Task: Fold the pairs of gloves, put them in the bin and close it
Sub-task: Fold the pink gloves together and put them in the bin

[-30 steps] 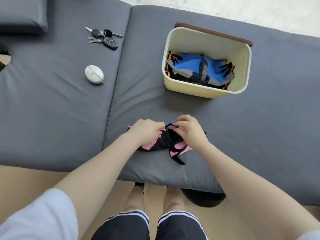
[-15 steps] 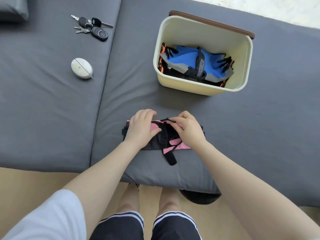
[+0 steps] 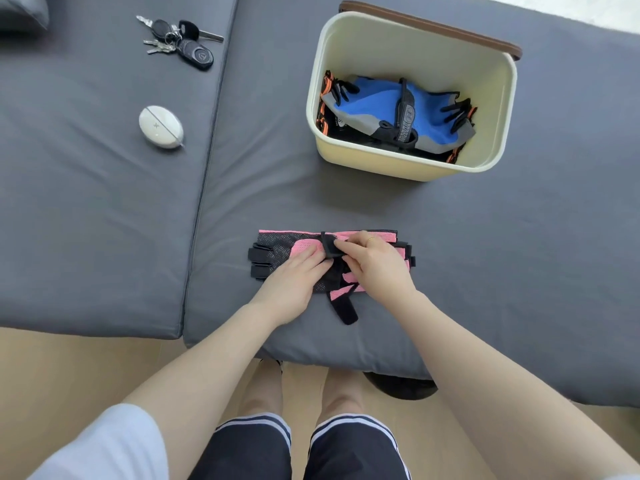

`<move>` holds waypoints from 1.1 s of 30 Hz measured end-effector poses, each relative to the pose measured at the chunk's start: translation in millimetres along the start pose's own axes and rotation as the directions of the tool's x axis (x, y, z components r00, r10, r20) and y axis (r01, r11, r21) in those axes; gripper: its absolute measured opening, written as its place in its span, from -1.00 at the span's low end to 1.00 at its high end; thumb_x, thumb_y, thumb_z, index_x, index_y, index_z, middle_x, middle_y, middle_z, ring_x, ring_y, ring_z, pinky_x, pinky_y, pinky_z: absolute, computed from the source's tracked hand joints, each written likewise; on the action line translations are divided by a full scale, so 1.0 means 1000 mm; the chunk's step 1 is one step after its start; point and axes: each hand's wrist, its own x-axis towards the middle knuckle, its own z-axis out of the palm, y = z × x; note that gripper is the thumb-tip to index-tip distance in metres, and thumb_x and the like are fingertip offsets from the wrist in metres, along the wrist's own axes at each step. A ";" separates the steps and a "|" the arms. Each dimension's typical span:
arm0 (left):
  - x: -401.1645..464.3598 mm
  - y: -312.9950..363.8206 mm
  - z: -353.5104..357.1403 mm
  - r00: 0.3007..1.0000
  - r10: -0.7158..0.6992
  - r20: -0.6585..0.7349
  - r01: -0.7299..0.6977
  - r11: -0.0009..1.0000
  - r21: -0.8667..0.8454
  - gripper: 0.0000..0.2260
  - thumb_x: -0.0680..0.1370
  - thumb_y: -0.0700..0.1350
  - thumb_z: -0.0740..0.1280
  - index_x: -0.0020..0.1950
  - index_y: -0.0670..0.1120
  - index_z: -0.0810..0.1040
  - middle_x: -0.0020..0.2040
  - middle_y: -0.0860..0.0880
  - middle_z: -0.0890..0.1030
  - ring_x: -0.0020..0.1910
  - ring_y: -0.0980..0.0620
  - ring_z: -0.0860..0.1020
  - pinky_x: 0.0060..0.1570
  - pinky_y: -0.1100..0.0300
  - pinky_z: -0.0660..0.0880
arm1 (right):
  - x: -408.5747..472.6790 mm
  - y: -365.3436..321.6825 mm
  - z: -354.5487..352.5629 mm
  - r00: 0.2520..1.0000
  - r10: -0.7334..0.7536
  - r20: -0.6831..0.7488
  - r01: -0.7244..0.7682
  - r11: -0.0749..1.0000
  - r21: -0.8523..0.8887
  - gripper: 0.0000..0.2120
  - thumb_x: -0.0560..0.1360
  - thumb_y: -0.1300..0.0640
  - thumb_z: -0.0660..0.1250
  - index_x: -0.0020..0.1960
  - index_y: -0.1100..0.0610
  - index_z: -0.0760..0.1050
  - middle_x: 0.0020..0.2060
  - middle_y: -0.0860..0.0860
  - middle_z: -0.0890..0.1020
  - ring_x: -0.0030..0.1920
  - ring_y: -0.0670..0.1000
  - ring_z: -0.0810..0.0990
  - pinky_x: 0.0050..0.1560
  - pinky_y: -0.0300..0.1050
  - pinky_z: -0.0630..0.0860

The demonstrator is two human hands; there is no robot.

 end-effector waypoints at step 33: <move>0.007 -0.010 -0.036 0.956 -0.292 -0.024 0.288 0.951 -0.110 -0.65 0.57 -0.06 0.21 0.34 -0.09 0.39 0.34 -0.04 0.44 0.34 -0.08 0.34 0.31 0.04 0.25 | 0.012 -0.006 -0.003 0.905 0.416 0.090 -0.423 0.852 0.308 -0.81 0.58 0.11 0.15 -0.11 0.11 0.50 -0.23 0.05 0.62 -0.12 0.15 0.53 -0.17 -0.07 0.37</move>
